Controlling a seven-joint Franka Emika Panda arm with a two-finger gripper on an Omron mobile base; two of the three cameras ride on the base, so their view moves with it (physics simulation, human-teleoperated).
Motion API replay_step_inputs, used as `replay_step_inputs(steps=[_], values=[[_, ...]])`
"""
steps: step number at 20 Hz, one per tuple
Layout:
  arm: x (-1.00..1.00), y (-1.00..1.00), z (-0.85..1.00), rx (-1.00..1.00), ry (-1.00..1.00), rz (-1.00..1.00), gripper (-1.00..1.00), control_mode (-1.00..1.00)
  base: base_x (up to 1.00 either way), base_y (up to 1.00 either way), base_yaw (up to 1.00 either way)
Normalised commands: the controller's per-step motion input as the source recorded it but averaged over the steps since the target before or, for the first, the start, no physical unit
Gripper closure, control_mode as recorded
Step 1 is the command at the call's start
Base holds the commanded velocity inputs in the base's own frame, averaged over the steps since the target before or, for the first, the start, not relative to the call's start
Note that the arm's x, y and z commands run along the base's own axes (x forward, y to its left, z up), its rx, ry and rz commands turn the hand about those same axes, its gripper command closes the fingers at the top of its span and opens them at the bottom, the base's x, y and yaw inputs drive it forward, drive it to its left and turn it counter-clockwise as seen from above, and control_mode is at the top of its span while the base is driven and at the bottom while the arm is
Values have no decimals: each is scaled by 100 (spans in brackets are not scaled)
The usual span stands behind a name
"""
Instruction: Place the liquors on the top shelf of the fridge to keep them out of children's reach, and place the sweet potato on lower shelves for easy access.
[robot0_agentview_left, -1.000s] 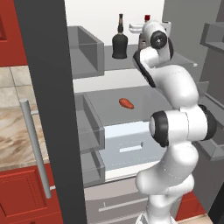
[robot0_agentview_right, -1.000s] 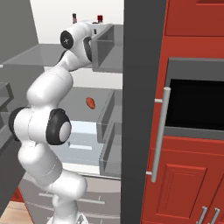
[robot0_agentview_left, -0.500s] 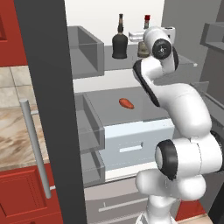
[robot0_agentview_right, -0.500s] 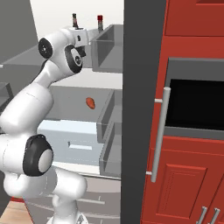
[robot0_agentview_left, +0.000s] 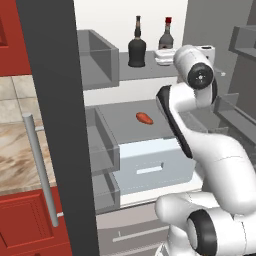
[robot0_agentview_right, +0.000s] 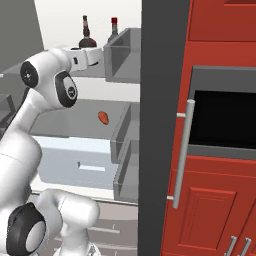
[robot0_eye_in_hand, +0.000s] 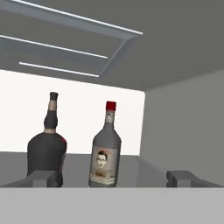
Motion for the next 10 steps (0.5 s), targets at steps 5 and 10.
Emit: replay_step_inputs(steps=[5,10], values=[[-100,0,-22,0,15,0,-100,-100,0,0,0],[-100,0,-33,0,20,3,-100,-100,0,0,0]])
